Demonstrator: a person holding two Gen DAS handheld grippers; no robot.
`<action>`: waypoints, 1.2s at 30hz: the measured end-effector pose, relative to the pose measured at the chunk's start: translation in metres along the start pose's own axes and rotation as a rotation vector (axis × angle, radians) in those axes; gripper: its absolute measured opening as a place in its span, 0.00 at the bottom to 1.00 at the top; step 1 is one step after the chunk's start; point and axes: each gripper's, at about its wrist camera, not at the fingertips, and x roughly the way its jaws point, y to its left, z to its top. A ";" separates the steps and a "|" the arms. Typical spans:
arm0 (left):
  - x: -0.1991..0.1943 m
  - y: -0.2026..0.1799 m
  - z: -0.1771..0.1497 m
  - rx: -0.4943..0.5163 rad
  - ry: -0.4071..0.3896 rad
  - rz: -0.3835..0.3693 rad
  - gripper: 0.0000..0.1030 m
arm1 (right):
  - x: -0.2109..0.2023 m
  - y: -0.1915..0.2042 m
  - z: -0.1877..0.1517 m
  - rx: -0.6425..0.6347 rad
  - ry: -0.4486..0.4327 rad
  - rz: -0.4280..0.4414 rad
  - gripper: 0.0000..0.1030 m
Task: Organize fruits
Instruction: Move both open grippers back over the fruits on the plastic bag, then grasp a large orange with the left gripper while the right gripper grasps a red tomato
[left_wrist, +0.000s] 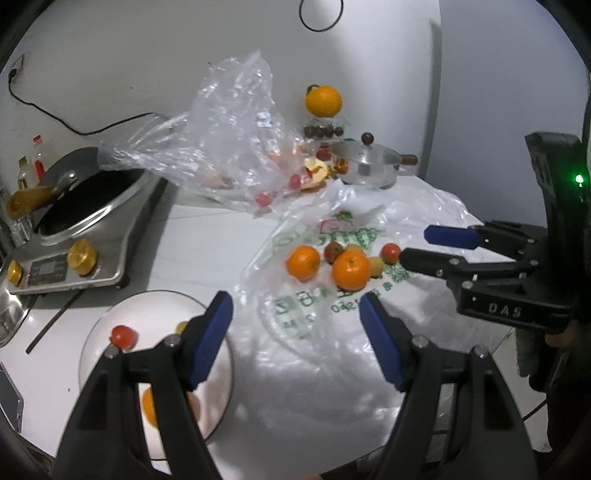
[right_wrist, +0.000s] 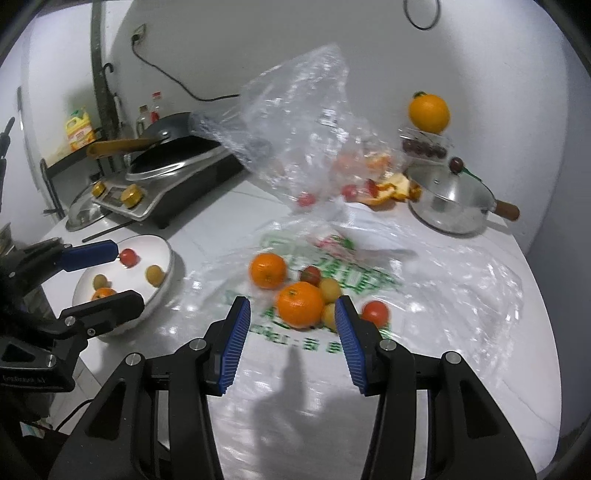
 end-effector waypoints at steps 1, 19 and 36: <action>0.002 -0.002 0.001 0.002 0.005 0.000 0.70 | 0.000 -0.006 -0.001 0.004 0.000 -0.006 0.49; 0.068 -0.044 0.016 0.041 0.107 -0.048 0.70 | 0.029 -0.070 -0.017 0.045 0.054 -0.015 0.49; 0.108 -0.053 0.026 0.128 0.143 -0.045 0.69 | 0.073 -0.076 -0.006 0.014 0.124 0.016 0.40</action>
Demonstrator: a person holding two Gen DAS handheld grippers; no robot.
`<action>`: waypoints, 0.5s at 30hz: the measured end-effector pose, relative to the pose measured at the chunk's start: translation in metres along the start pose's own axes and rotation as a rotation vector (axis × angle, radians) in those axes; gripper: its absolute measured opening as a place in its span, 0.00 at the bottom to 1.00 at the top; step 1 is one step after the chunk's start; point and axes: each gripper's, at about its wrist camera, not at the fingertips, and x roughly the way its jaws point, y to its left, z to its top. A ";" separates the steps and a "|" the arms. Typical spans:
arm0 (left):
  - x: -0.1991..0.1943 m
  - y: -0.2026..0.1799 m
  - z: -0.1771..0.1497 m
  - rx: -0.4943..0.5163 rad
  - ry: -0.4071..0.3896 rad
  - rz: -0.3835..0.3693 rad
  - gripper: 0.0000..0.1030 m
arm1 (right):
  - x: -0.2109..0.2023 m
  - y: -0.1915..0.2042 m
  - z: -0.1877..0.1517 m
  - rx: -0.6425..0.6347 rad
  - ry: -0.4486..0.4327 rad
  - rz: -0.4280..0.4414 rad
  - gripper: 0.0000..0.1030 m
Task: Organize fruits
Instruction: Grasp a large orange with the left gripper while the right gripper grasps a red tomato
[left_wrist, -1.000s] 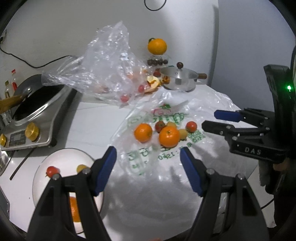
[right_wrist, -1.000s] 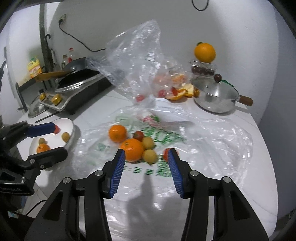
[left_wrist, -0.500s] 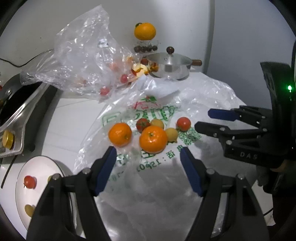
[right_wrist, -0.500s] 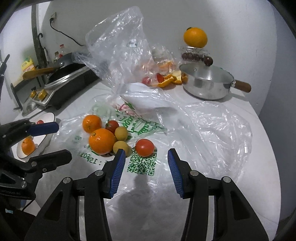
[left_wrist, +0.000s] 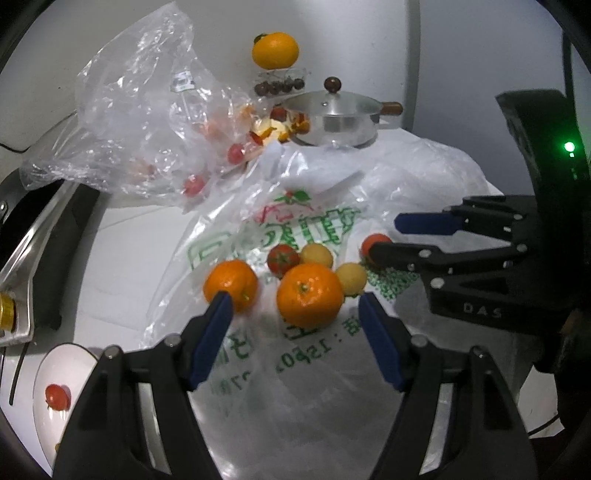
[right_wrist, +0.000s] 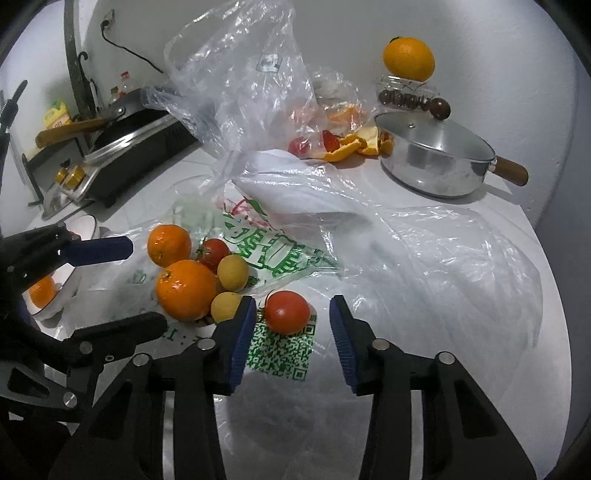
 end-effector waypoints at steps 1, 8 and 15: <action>0.000 0.000 0.001 0.005 -0.001 -0.003 0.69 | 0.002 -0.001 0.000 0.002 0.003 0.002 0.39; 0.009 -0.004 0.002 0.035 0.018 -0.022 0.57 | 0.007 0.001 0.003 0.003 0.012 0.019 0.37; 0.019 -0.005 0.004 0.056 0.024 -0.020 0.53 | 0.012 0.000 0.003 0.012 0.043 0.030 0.34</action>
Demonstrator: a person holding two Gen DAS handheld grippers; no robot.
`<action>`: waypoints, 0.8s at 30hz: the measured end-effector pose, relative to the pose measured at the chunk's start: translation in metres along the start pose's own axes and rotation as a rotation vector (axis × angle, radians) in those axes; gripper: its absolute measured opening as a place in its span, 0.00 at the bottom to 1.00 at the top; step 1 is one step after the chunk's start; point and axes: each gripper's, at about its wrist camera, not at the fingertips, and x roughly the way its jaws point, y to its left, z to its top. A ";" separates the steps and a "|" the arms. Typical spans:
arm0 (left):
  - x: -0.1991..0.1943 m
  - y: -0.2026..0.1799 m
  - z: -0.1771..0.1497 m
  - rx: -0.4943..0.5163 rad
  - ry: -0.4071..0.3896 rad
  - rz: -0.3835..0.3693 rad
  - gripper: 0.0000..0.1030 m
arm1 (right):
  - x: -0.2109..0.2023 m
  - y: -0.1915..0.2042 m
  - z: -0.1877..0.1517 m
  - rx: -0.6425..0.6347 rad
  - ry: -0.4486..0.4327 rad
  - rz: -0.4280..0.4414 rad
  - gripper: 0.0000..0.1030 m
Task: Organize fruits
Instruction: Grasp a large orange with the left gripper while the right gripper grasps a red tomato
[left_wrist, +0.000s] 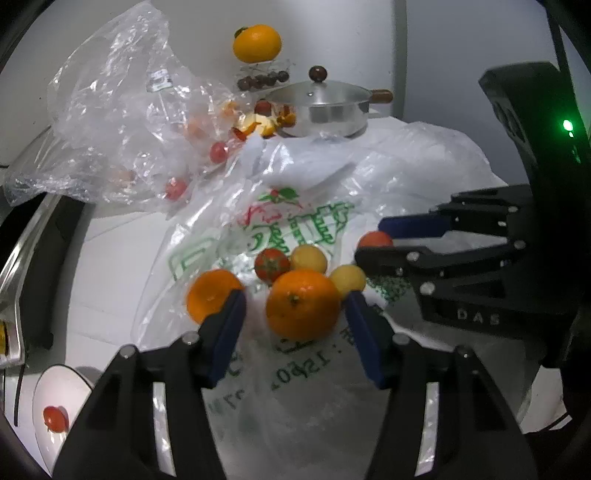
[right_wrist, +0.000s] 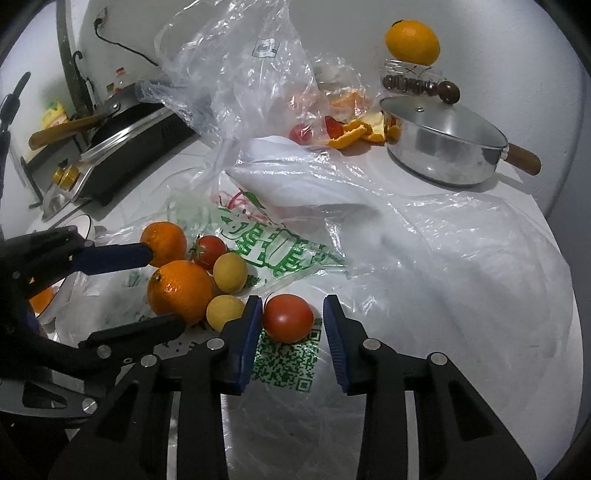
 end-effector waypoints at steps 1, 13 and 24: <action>0.001 0.000 0.000 0.004 0.003 -0.002 0.52 | 0.001 0.001 0.000 -0.002 0.006 0.002 0.34; 0.013 -0.003 -0.001 0.031 0.029 -0.025 0.45 | 0.002 0.000 -0.002 0.004 0.015 -0.003 0.29; -0.013 -0.006 -0.004 0.030 -0.016 -0.032 0.45 | -0.016 0.004 -0.005 0.002 -0.013 -0.031 0.29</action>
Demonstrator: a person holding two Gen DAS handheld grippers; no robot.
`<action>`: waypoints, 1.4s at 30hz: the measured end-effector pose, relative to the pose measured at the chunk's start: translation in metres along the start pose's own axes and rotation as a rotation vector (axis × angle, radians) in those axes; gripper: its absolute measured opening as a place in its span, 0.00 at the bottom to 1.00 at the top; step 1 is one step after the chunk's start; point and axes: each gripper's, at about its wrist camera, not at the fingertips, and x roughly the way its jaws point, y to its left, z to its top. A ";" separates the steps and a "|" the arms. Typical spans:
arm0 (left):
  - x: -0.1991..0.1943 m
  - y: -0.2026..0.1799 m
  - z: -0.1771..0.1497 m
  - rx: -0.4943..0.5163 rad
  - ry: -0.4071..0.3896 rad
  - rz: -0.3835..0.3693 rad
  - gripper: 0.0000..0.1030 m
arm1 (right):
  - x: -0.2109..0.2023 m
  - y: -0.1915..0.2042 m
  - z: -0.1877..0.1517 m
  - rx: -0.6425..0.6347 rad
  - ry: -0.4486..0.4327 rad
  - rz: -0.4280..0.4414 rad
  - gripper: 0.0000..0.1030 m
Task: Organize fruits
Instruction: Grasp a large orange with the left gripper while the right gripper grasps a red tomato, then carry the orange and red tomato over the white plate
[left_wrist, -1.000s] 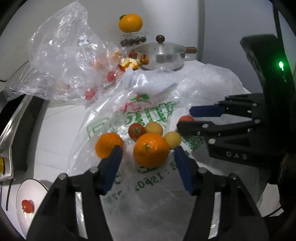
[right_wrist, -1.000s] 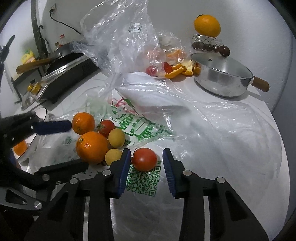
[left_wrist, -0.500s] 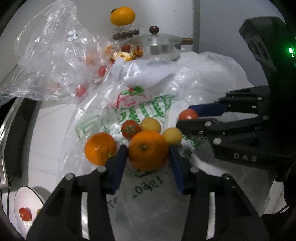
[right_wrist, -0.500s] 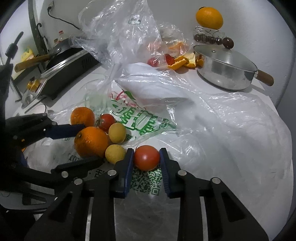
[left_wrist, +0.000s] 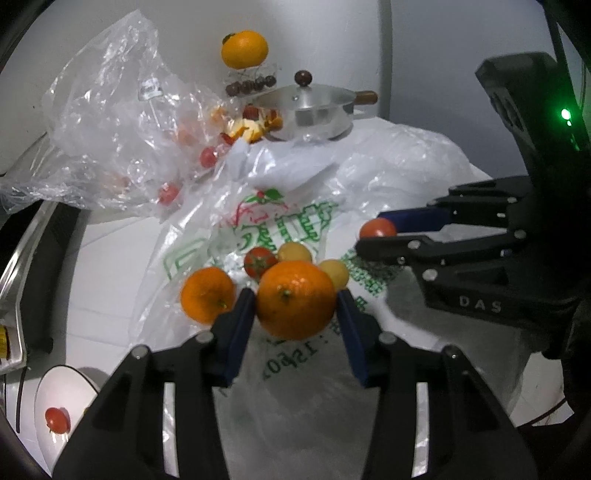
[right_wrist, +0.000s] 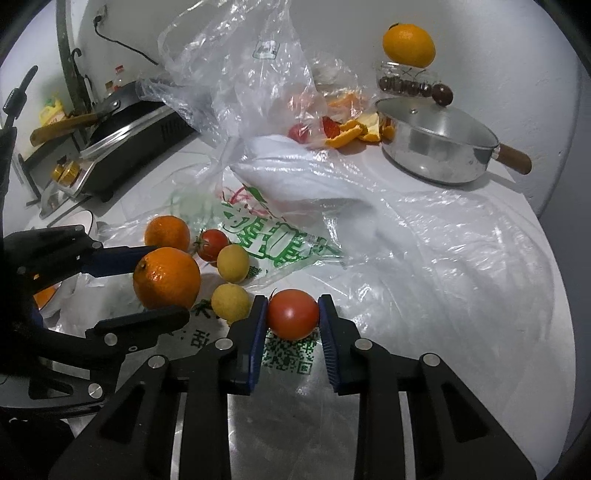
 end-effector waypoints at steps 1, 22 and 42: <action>-0.002 -0.001 0.000 0.001 -0.003 0.000 0.45 | -0.002 0.001 0.000 -0.001 -0.003 -0.002 0.29; -0.062 -0.006 -0.017 -0.008 -0.082 0.001 0.45 | -0.046 0.033 -0.007 -0.037 -0.053 -0.035 0.29; -0.109 0.012 -0.047 -0.059 -0.133 0.004 0.45 | -0.070 0.082 -0.011 -0.092 -0.079 -0.035 0.29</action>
